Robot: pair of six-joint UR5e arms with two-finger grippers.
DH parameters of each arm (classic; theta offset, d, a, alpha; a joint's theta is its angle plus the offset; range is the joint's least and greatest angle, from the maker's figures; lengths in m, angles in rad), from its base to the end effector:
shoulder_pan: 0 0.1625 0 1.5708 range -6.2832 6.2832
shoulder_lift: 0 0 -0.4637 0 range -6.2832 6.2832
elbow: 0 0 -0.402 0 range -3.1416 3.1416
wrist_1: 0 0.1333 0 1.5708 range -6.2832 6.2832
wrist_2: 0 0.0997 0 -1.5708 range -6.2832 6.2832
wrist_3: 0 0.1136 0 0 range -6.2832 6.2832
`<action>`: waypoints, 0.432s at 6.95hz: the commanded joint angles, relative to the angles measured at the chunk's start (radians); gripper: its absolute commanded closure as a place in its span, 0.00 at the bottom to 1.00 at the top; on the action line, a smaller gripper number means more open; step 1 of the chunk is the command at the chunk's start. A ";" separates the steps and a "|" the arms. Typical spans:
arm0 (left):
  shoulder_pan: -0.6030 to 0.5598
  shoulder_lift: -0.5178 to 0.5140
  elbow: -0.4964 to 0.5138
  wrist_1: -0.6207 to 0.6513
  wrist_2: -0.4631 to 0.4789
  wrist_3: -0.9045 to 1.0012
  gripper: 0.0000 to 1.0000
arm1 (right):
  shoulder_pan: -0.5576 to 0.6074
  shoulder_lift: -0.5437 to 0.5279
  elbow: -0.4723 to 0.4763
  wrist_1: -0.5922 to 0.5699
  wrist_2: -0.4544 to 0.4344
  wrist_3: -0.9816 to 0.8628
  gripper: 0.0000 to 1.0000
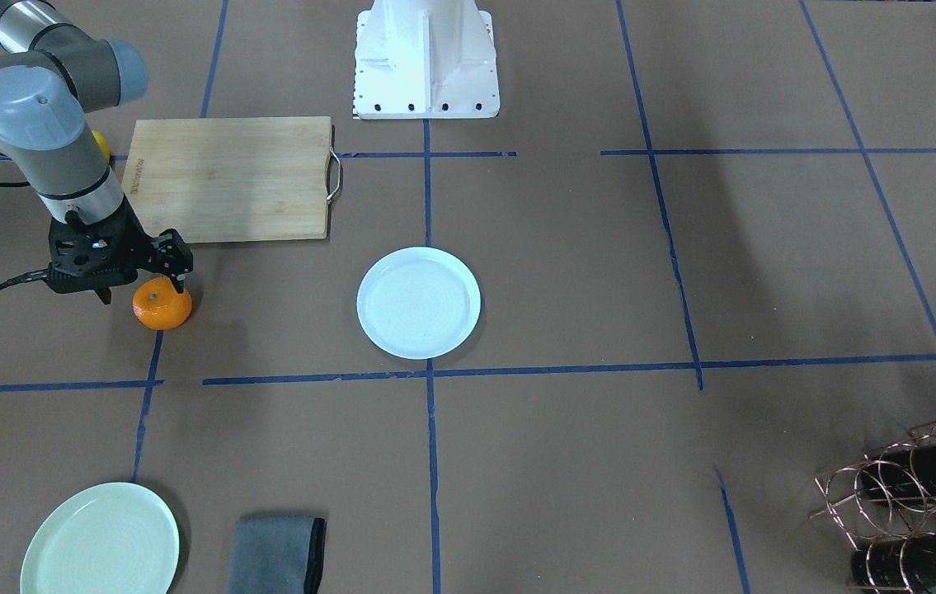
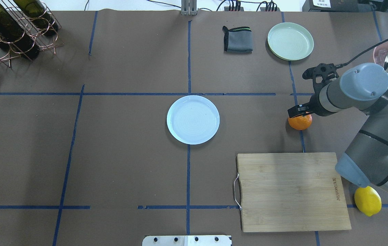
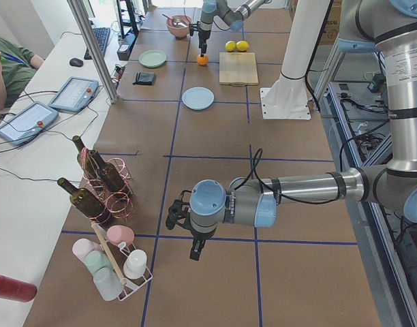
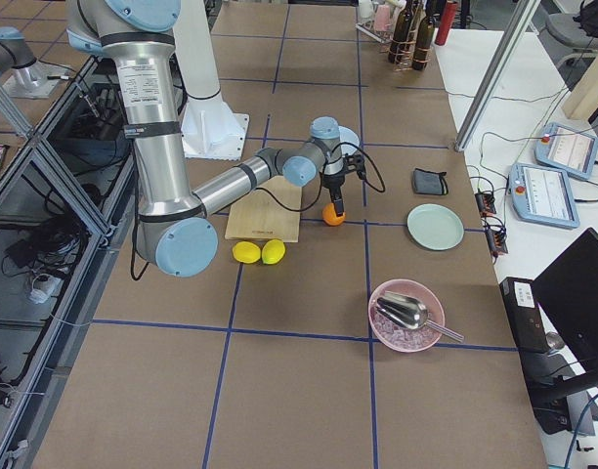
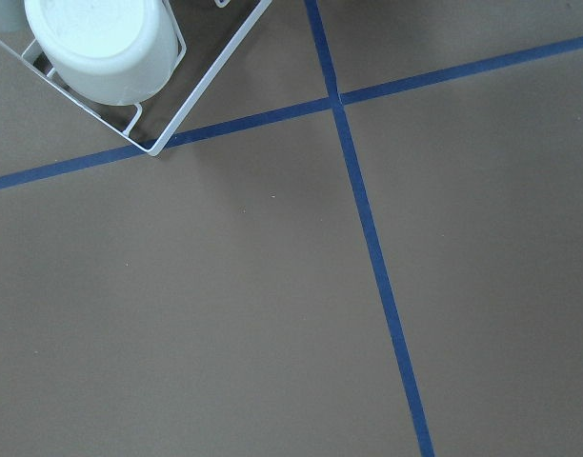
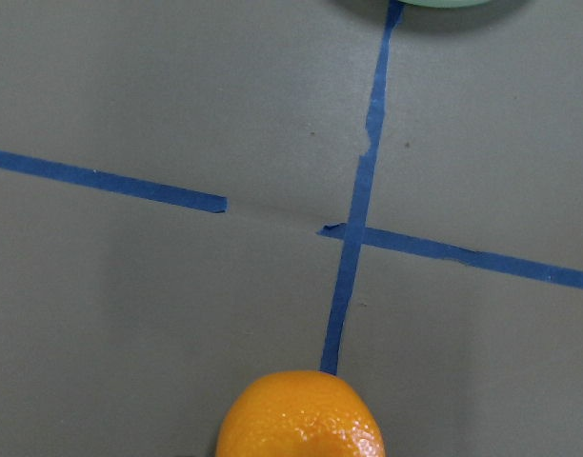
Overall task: Pick orange to plate
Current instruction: 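Reach the right gripper down to the orange and grasp it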
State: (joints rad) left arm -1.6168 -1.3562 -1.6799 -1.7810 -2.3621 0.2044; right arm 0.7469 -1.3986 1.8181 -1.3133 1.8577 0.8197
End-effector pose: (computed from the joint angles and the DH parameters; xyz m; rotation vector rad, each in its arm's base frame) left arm -0.0712 -0.4057 0.7269 0.1974 0.7732 0.1913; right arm -0.3661 -0.4768 0.4781 0.2558 -0.6802 -0.1011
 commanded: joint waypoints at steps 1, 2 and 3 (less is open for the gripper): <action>0.000 0.000 0.000 0.000 0.003 0.000 0.00 | -0.032 0.001 -0.023 0.000 -0.040 0.010 0.00; 0.000 0.000 0.000 0.000 0.001 0.001 0.00 | -0.041 0.007 -0.031 0.000 -0.043 0.010 0.00; 0.000 0.000 0.000 -0.002 0.001 0.001 0.00 | -0.049 0.012 -0.046 0.000 -0.046 0.012 0.00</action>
State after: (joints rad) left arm -1.6168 -1.3561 -1.6797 -1.7814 -2.3605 0.2052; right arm 0.7086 -1.3922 1.7874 -1.3131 1.8174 0.8298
